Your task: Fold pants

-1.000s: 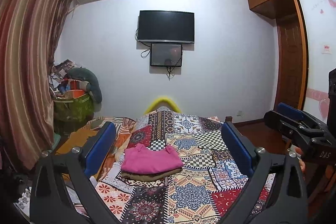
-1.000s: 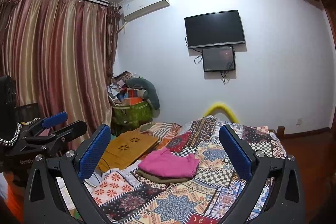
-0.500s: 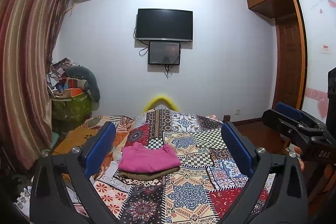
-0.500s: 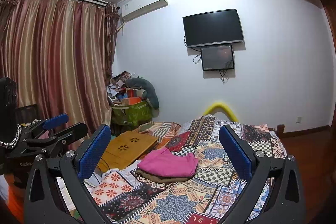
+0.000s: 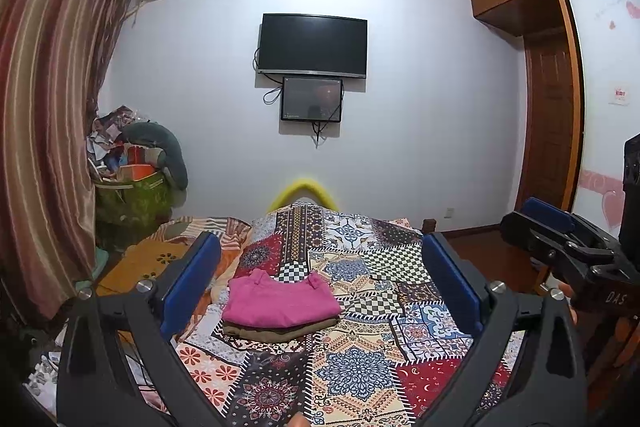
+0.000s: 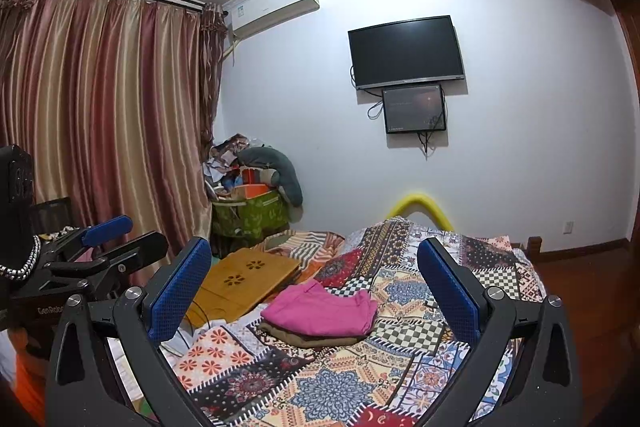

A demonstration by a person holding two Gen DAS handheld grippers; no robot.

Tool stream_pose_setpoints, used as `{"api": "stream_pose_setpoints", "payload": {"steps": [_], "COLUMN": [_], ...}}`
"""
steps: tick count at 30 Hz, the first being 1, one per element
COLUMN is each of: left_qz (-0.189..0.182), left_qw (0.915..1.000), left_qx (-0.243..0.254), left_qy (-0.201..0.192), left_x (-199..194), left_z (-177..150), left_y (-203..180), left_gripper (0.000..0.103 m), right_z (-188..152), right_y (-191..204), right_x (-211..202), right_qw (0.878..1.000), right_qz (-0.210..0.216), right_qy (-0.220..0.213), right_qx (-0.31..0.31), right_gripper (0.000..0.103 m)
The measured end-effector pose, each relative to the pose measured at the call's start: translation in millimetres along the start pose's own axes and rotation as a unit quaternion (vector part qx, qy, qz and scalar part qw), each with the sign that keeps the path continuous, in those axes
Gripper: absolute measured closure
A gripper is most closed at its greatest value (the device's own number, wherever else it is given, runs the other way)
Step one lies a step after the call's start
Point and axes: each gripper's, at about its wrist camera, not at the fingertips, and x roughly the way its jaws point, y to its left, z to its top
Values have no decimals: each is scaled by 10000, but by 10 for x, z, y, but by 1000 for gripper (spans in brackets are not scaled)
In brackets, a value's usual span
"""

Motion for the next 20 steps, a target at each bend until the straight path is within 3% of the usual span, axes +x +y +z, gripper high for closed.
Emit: {"api": "stream_pose_setpoints", "payload": {"steps": [20], "left_qz": [-58], "left_qw": [10000], "left_qx": [10], "left_qy": [56], "left_x": [-13], "left_z": [2], "left_y": [-13], "left_gripper": [1], "right_z": [-8], "right_y": [-14], "right_x": [29], "right_qw": [10000], "right_qz": [7], "right_qy": [49], "right_qx": [3], "right_gripper": [0]}}
